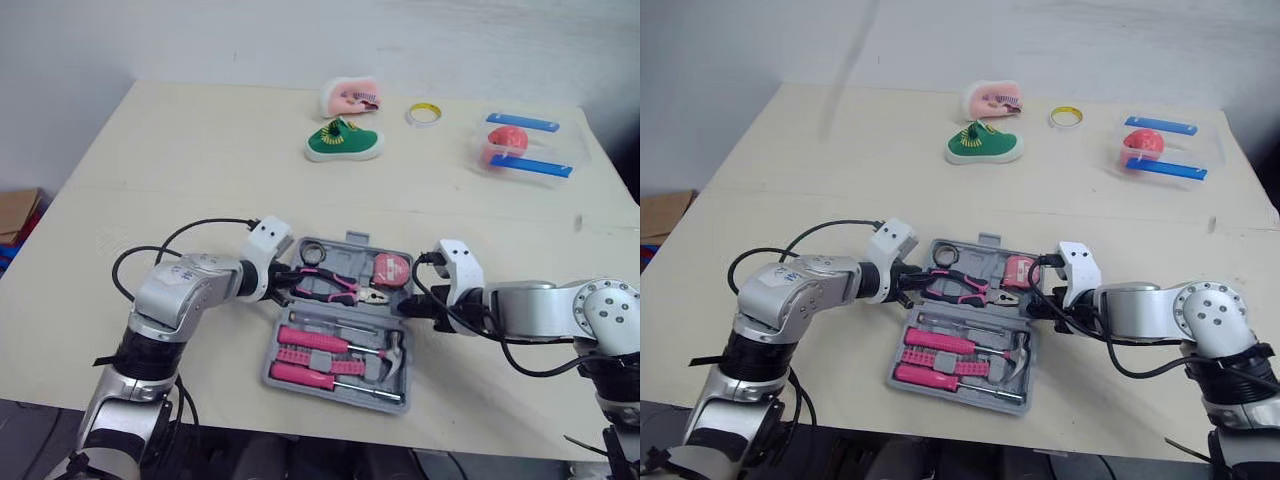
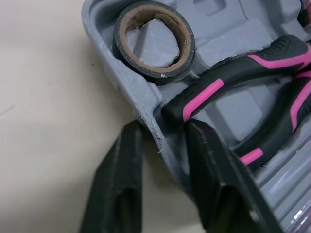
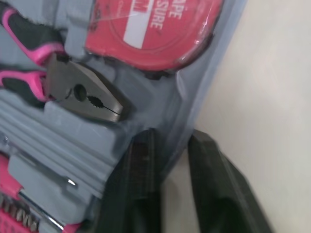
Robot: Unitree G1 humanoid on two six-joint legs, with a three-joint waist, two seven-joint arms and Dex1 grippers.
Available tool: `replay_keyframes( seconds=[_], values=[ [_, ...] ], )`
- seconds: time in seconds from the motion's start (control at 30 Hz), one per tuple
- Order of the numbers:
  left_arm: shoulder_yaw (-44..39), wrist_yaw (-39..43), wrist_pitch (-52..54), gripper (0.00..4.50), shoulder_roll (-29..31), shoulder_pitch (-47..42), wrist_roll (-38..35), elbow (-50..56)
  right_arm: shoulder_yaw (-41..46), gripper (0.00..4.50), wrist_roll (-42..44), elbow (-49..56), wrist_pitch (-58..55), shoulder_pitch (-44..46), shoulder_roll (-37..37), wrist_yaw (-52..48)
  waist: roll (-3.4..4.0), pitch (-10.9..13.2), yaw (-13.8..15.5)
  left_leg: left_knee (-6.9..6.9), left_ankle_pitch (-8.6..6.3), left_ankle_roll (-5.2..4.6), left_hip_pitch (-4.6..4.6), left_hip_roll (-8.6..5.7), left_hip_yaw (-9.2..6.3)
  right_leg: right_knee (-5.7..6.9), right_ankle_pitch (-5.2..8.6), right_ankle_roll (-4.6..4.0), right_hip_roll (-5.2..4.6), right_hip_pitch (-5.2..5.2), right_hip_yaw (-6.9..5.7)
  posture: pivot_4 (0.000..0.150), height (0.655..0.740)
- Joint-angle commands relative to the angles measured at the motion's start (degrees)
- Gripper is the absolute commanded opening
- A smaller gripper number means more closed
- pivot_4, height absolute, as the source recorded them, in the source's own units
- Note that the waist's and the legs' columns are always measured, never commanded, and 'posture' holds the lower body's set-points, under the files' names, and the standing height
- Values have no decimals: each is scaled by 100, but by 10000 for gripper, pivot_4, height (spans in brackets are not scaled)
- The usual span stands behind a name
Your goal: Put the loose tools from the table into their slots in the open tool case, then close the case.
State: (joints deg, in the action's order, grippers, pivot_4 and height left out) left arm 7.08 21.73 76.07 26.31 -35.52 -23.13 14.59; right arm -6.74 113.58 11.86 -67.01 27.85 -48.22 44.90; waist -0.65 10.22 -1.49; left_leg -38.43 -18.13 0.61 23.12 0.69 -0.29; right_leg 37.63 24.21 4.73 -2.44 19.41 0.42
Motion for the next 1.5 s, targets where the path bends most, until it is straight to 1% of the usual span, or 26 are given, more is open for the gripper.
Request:
replay_keyframes(
  seconds=[0.03, 0.1, 0.17, 0.2, 0.27, 0.33, 0.5, 0.57, 0.63, 0.7, 0.77, 0.8, 0.87, 0.9, 0.97, 1.03, 1.07, 1.1, 1.13, 1.2, 1.23, 1.3, 1.33, 1.4, 1.43, 1.5],
  values=[
    [-39, -16, 130, 2405, -71, 161, -36, 67, -204, 0, -58, 41, 223, -66, -123, 196, 0, 0, -2, -2, 5, -1, -1, 0, 1, 3, 0, 0, -1, 0, 1, 1500, 7400],
    [-117, -34, 88, 1995, -86, 179, -32, 94, -225, 0, -77, 80, 309, -53, -164, 178, 0, 0, -4, -4, 9, 0, -4, 0, 1, 8, -1, 0, -1, 0, 2, 1500, 7400],
    [-314, -36, -52, 1753, -145, 216, -72, 156, -178, 0, -314, 189, 362, -13, -191, 28, 0, 0, -8, -3, 10, 1, -5, 0, 1, 11, -1, -1, -1, 1, 2, 1500, 7400],
    [-444, -11, -164, 1714, -209, 240, -126, 192, -123, 0, -686, 317, 377, 31, -185, -204, 0, 0, -7, -2, 10, 2, -5, 0, 1, 11, -1, 0, -1, 2, 3, 1500, 7400],
    [-685, -5, -853, 1474, -397, 310, -108, 238, -40, 0, -1463, 659, 400, 87, -190, -839, 0, 0, 1, -2, 10, 2, -4, 0, 1, 11, -1, 0, -1, 4, 2, 1500, 7400],
    [-772, 195, -1577, 1350, -447, 423, -96, 299, 13, 0, -2318, 1005, 557, 13, -256, -1442, 1, 1, 25, -3, 12, 5, 5, -1, 1, 12, -1, -1, -2, 13, 1, 1500, 7400],
    [-890, 328, -3539, 1350, -598, 733, 252, 150, 162, 0, -4006, 1542, 1301, -476, -201, -2663, 1, 2, 147, 16, 12, 5, 16, -2, 3, -2, -2, 0, -1, 25, -1, 1500, 7400],
    [-832, 494, -4295, 1350, -572, 882, 427, 22, 14, 0, -5021, 1708, 1824, -735, -251, -3248, 1, 2, 164, 22, 12, 5, 18, -2, 4, -6, -2, 0, -1, 28, -2, 1500, 7400],
    [-814, 607, -4996, 1350, -561, 1118, 593, -135, -330, 0, -6431, 1726, 2740, -1120, -430, -3893, 1, 2, 172, 24, 12, 5, 20, -2, 3, -7, -2, 0, -1, 30, -3, 1500, 7400],
    [-767, 681, -5453, 1350, -494, 1267, 771, -266, -542, 0, -7472, 1582, 3467, -1439, -506, -4311, 1, 2, 172, 24, 12, 5, 19, -7, 4, -11, -2, 0, -4, 28, -3, 1500, 7400],
    [-671, 758, -5881, 1350, -373, 1378, 1009, -401, -659, 0, -8273, 1320, 4077, -1709, -480, -4638, 1, 2, 172, 22, 12, 5, 18, -8, 4, -11, -2, 0, -4, 28, -2, 1500, 7400],
    [-672, 742, -6286, 1350, -343, 1491, 1173, -540, -748, 0, -8868, 1048, 4707, -1864, -445, -4722, 1, 2, 163, 21, 12, 5, 18, -8, 5, -8, -2, 0, -5, 28, -2, 1500, 7400],
    [-611, 740, -6947, 1350, -236, 1665, 1484, -818, -833, 0, -9721, 609, 5590, -2051, -333, -4826, 1, 2, 153, 17, 12, 5, 14, -8, 4, -4, -2, 0, -6, 26, -2, 1500, 7400],
    [-496, 842, -7569, 1350, -99, 1761, 1733, -995, -946, 0, -10187, 367, 6070, -2089, -319, -4869, 1, 2, 150, 18, 12, 5, 13, -9, 6, -3, -2, 0, -6, 26, -2, 1500, 7400],
    [-409, 866, -8332, 1350, 20, 1897, 1999, -1289, -1018, 0, -10885, -11, 6842, -2139, -201, -4897, 2, 2, 132, 18, 13, 5, 8, -9, 9, 2, -2, -1, -6, 27, -1, 1500, 7400],
    [-409, 866, -9026, 1350, 84, 2044, 2090, -1498, -931, 0, -11400, -232, 7309, -2272, -32, -4737, 2, 2, 124, 20, 13, 6, -5, -8, 14, 7, -2, -1, -6, 24, 1, 1500, 7400],
    [-448, 875, -9341, 4594, 88, 2119, 2070, -1553, -920, 3942, -11382, -273, 7420, -2366, 45, -4906, 3, 1, 126, 21, 13, 6, -6, -8, 16, 10, -2, -1, -7, 24, 2, 1500, 7400],
    [-471, 890, -9584, 8281, 120, 2178, 2080, -1600, -914, 8708, -11584, -309, 7611, -2431, 73, -4936, 3, 1, 125, 20, 13, 6, -6, -7, 15, 12, -2, -1, -8, 24, 0, 1500, 7400],
    [-494, 892, -9737, 10901, 137, 2211, 2078, -1648, -893, 11575, -11751, -336, 7764, -2473, 113, -4974, 3, 1, 128, 20, 13, 6, -7, -7, 14, 11, -2, -1, -8, 25, 0, 1500, 7400],
    [-537, 878, -9816, 20799, 234, 2331, 2115, -1588, -725, 22813, -12028, -329, 7893, -2605, 190, -4935, 5, 0, 129, 19, 13, 6, -8, -7, 16, 12, -2, -1, -9, 22, 0, 1500, 7400],
    [-601, 986, -9945, 24742, 330, 2443, 2025, -1559, -573, 27136, -12227, -318, 7996, -2713, 150, -4871, 4, 0, 130, 17, 13, 6, -14, -7, 15, 14, -2, -1, -10, 17, 0, 1500, 7400],
    [-741, 1070, -10088, 34815, 539, 2648, 2034, -1578, -278, 37886, -12512, -301, 8104, -2947, 101, -4812, 4, -1, 125, 17, 14, 7, -22, -7, 14, 15, -2, -1, -11, 8, 0, 1500, 7400],
    [-904, 1168, -9926, 38247, 677, 2838, 1878, -1607, -28, 41745, -12524, -364, 8191, -3189, 16, -4839, 4, -1, 125, 19, 13, 6, -25, -7, 16, 15, -2, -1, -11, 7, 2, 1500, 7400],
    [-1324, 1215, -9345, 38247, 965, 3240, 1638, -1767, 481, 41745, -12480, -476, 8372, -3758, -137, -4956, 5, -1, 121, 28, 13, 7, -29, -7, 17, 17, -1, -1, -11, 9, 2, 1500, 7400],
    [-1544, 1384, -9087, 38247, 1214, 3478, 1518, -1970, 825, 41745, -12370, -560, 8580, -4141, -263, -5089, 6, -2, 122, 31, 13, 7, -31, -7, 17, 18, -1, -1, -11, 10, 2, 1500, 7400],
    [-1740, 1886, -8837, 38247, 1499, 3687, 1083, -2077, 1183, 41745, -11956, -651, 8794, -4635, -443, -5617, 6, -2, 121, 37, 13, 7, -39, -6, 20, 15, 0, -3, -11, 3, 3, 1500, 7400]
  ],
)
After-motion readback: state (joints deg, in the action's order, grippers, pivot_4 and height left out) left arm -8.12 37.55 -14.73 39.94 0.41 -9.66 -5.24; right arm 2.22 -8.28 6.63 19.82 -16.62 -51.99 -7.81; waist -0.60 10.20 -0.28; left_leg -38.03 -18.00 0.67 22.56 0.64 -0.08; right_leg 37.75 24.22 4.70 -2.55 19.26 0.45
